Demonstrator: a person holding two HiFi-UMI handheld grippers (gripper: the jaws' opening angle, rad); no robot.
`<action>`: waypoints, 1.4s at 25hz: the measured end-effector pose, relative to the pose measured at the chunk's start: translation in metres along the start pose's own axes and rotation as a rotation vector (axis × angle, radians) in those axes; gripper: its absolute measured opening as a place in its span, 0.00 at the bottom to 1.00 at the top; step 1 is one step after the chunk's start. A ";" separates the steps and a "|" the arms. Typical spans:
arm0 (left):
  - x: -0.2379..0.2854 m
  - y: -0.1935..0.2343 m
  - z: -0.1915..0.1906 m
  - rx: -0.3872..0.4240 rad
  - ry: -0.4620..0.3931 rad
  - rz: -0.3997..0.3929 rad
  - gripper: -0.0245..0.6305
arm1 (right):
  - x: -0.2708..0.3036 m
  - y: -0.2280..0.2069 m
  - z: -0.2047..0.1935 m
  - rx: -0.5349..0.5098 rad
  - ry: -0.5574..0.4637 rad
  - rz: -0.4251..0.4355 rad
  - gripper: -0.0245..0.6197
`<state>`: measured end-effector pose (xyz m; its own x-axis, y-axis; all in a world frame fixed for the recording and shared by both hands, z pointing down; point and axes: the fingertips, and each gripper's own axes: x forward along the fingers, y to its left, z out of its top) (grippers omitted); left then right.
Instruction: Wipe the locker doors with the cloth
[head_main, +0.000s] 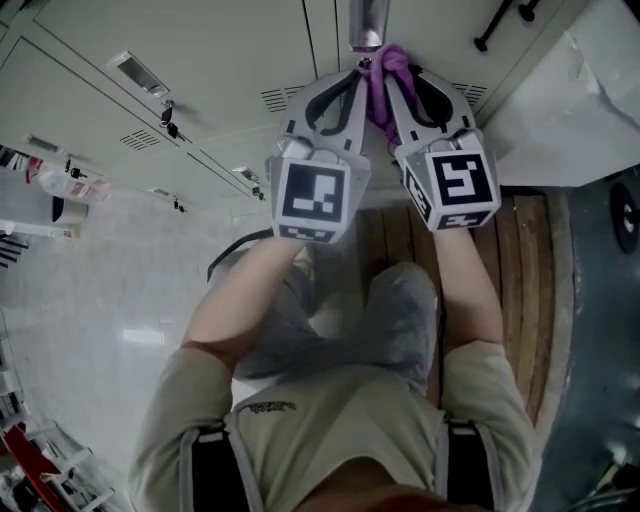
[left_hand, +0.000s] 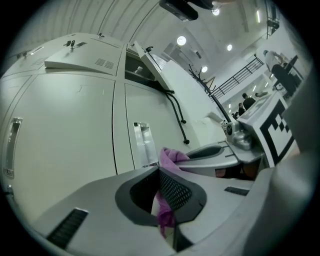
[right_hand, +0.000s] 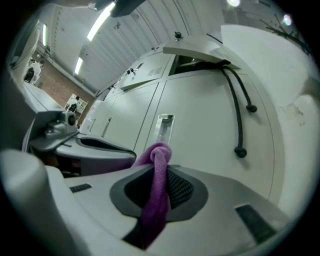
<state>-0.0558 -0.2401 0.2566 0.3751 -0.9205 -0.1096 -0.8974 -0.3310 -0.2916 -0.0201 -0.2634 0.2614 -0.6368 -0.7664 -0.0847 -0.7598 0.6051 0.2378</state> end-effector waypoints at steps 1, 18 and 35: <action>0.001 0.000 -0.001 -0.016 0.003 -0.005 0.04 | 0.002 0.001 -0.005 0.002 0.007 0.002 0.12; 0.017 -0.019 -0.005 -0.052 0.004 -0.067 0.04 | -0.004 -0.038 -0.043 0.042 0.059 -0.073 0.12; 0.052 -0.083 -0.010 -0.083 0.001 -0.219 0.04 | -0.054 -0.129 -0.080 0.063 0.150 -0.325 0.12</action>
<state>0.0361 -0.2621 0.2848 0.5630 -0.8249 -0.0511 -0.8106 -0.5391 -0.2289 0.1229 -0.3174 0.3131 -0.3381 -0.9411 -0.0018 -0.9289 0.3334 0.1614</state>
